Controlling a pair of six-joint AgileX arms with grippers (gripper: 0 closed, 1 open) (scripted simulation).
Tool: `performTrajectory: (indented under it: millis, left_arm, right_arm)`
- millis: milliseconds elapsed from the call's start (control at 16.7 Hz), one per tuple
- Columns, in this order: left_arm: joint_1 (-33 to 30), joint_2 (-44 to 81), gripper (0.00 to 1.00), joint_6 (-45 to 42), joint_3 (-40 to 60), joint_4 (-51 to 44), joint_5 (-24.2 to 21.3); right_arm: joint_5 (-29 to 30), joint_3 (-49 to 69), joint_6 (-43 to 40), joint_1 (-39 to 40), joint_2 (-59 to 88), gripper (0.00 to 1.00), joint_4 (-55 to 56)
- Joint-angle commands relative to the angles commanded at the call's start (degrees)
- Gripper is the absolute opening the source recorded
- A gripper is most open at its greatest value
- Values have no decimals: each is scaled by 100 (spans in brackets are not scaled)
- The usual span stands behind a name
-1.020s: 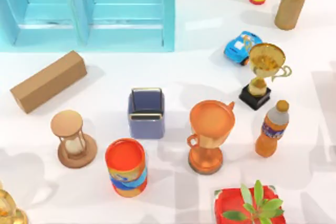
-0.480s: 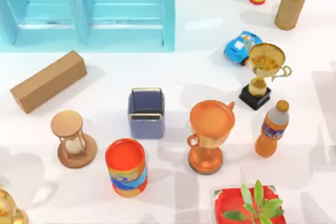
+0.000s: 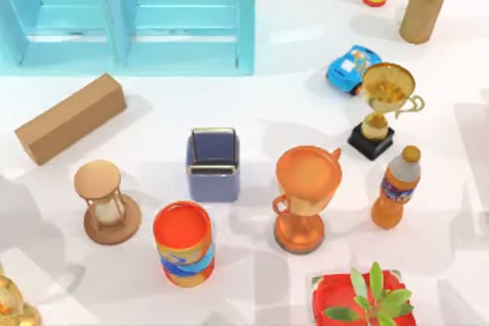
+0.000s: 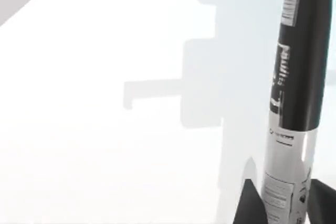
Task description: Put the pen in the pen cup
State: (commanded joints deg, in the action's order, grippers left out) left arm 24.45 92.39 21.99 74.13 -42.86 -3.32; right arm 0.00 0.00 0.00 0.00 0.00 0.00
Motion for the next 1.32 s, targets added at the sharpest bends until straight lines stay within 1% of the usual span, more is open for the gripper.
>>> performTrajectory:
  millis: [300,600,780,960,1020,1140,1260,1320]
  left_arm:
    - [-2478,469,0,667,-122,910,2390]
    - [-4917,1089,0,1453,-284,1652,4941]
    - [-6203,1415,0,1939,-301,2039,6519]
    - [-7269,1660,0,2394,-256,2400,7974]
    - [-7562,1720,0,2529,-231,2509,8393]
    - [-8024,1805,0,2755,-173,2691,9064]
    - [-8330,1853,0,2915,-121,2821,9510]
    - [-8424,1866,0,2966,-103,2862,9646]
  right_arm:
    - [0,0,0,0,0,100,0]
    - [0,0,0,0,0,100,0]
    - [0,0,0,0,0,100,0]
    - [0,0,0,0,0,100,0]
    - [0,0,0,0,0,100,0]
    - [0,0,0,0,0,100,0]
    - [0,0,0,0,0,100,0]
    - [0,0,0,0,0,100,0]
